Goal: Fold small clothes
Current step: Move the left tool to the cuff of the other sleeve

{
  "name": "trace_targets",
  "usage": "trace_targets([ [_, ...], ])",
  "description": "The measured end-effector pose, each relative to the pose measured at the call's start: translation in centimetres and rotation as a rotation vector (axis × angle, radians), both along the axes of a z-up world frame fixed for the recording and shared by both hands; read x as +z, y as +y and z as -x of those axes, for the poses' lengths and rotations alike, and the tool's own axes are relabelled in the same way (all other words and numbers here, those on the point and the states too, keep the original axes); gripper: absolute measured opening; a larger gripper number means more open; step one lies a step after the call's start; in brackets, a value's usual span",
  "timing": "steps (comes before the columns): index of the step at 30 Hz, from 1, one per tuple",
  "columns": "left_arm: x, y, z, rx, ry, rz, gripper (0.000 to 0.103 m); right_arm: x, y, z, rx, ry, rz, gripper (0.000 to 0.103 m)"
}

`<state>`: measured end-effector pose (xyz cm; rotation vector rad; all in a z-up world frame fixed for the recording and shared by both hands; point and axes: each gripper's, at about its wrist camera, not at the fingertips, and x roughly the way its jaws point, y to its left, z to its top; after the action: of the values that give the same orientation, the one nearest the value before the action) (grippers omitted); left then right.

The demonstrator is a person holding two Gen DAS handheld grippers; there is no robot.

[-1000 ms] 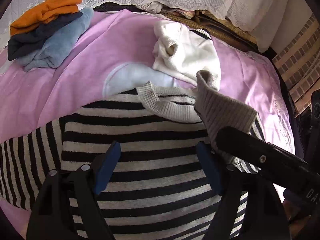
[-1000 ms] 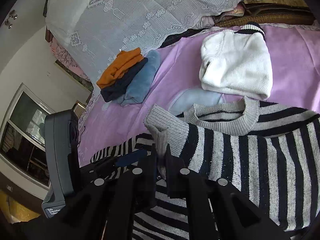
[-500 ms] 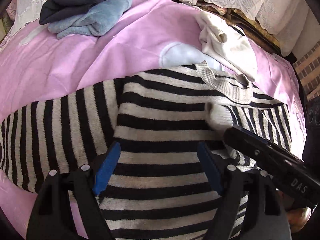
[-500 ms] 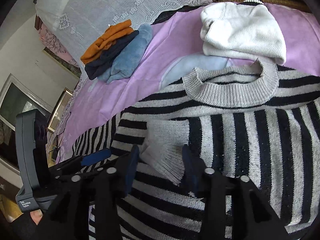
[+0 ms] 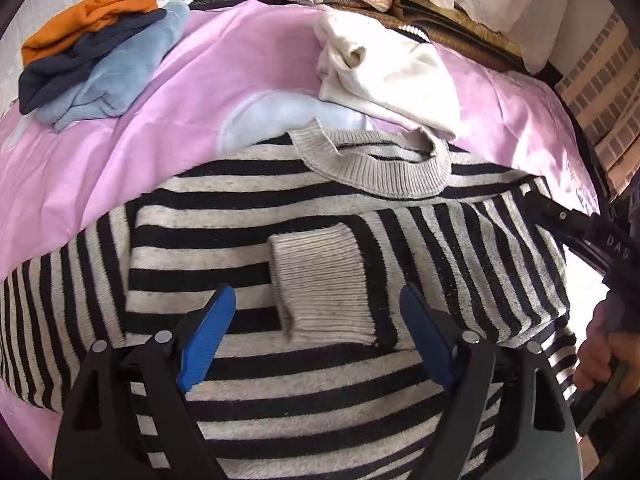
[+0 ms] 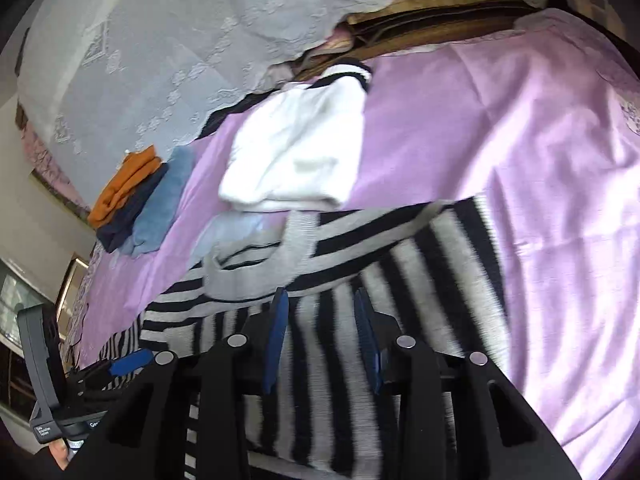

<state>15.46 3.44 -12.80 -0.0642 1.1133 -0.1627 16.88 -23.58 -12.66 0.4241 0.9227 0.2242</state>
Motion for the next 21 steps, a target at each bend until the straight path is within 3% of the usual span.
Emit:
trace_targets([
  [2, -1.2, -1.0, -0.8, 0.002, 0.034, -0.016, 0.082, -1.5, -2.3, -0.6, -0.035, 0.054, 0.046, 0.029],
  [4, -2.0, -1.8, -1.1, -0.003, 0.046, -0.05, 0.082, -3.0, -4.2, -1.0, -0.044, 0.098, 0.082, 0.014],
  [5, -2.2, -2.1, -1.2, -0.005, 0.044, -0.069, 0.084, -3.5, -5.0, -1.1, -0.047, 0.106, 0.078, 0.0],
  [7, -2.5, -2.4, -1.2, -0.001, 0.038, -0.094, 0.089, -4.0, -6.1, -1.3, -0.045, 0.116, 0.016, 0.0],
  [10, -2.5, -2.5, -1.3, 0.009, 0.038, -0.105, 0.089, -3.2, -6.2, -1.0, -0.034, 0.096, 0.014, 0.0],
  [13, -1.1, -1.9, -0.6, 0.023, 0.003, -0.081, 0.089, -0.8, -6.0, 1.1, -0.036, 0.028, 0.013, 0.011],
  [15, -0.4, -2.0, 0.0, 0.005, -0.016, -0.081, 0.089, 0.5, -5.1, 2.9, 0.011, -0.008, 0.054, 0.018],
  [18, -0.9, -2.7, -0.1, -0.026, -0.015, -0.148, 0.089, 0.9, -3.9, 5.9, 0.08, -0.026, 0.162, 0.018],
  [21, -2.5, -2.5, -0.7, -0.008, 0.031, -0.152, 0.091, -0.9, -3.9, 7.4, 0.092, 0.043, 0.219, 0.017],
])
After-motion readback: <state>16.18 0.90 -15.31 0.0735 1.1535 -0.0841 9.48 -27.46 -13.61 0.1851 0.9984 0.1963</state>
